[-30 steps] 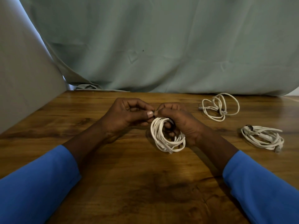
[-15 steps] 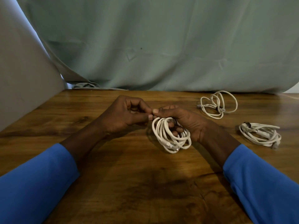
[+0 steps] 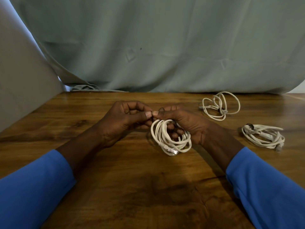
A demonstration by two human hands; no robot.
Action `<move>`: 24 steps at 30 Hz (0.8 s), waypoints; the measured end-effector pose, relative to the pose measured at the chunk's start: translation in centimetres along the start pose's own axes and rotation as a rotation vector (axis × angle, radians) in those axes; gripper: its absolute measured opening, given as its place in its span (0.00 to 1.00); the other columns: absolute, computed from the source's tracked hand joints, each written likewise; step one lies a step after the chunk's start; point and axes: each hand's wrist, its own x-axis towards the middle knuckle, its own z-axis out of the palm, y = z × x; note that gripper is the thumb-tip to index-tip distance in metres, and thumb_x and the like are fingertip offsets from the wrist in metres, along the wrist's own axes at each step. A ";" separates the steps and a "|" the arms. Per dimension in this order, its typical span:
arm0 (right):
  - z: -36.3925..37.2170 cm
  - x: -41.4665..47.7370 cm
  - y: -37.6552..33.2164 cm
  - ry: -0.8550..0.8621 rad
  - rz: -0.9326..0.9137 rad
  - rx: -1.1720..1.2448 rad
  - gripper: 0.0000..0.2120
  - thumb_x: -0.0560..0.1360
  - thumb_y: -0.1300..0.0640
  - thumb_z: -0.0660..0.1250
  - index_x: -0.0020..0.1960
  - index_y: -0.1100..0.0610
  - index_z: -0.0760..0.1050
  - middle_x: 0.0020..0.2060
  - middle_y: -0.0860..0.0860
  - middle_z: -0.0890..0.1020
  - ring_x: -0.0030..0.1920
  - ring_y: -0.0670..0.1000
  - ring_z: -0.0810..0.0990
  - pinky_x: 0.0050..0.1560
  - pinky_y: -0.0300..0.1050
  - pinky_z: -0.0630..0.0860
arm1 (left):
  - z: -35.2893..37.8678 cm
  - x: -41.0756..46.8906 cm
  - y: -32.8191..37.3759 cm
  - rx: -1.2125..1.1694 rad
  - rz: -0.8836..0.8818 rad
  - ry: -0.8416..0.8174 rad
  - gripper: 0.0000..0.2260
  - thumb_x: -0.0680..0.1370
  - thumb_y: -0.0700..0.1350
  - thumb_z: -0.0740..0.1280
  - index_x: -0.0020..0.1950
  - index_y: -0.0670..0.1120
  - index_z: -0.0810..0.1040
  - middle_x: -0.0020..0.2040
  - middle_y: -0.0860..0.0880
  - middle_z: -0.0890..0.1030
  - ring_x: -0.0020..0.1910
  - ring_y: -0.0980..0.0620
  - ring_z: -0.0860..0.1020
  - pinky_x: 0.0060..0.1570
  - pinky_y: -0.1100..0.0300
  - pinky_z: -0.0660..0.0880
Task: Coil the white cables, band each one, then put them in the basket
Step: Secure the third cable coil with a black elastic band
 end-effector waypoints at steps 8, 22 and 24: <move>0.2 0.0 0.2 -0.101 0.025 0.158 0.13 0.78 0.59 0.65 0.37 0.61 0.80 0.21 0.51 0.70 0.15 0.44 0.66 0.15 0.33 0.64 | 0.1 0.0 0.2 0.015 0.068 0.013 0.09 0.71 0.39 0.74 0.50 0.39 0.85 0.41 0.41 0.84 0.38 0.51 0.81 0.45 0.59 0.82; 0.3 1.2 1.5 0.035 -0.196 0.037 0.15 0.72 0.48 0.76 0.48 0.59 0.79 0.30 0.57 0.74 0.26 0.49 0.69 0.28 0.39 0.68 | 0.6 -0.2 0.8 -0.217 -0.021 0.065 0.13 0.69 0.37 0.73 0.53 0.43 0.85 0.48 0.43 0.86 0.48 0.48 0.85 0.54 0.52 0.82; 0.4 0.8 1.3 0.034 -0.215 0.059 0.09 0.73 0.51 0.72 0.45 0.56 0.77 0.26 0.50 0.75 0.21 0.43 0.69 0.21 0.34 0.67 | 0.7 -0.2 0.9 -0.194 -0.009 0.077 0.13 0.68 0.38 0.74 0.52 0.42 0.83 0.46 0.44 0.86 0.44 0.50 0.84 0.52 0.53 0.82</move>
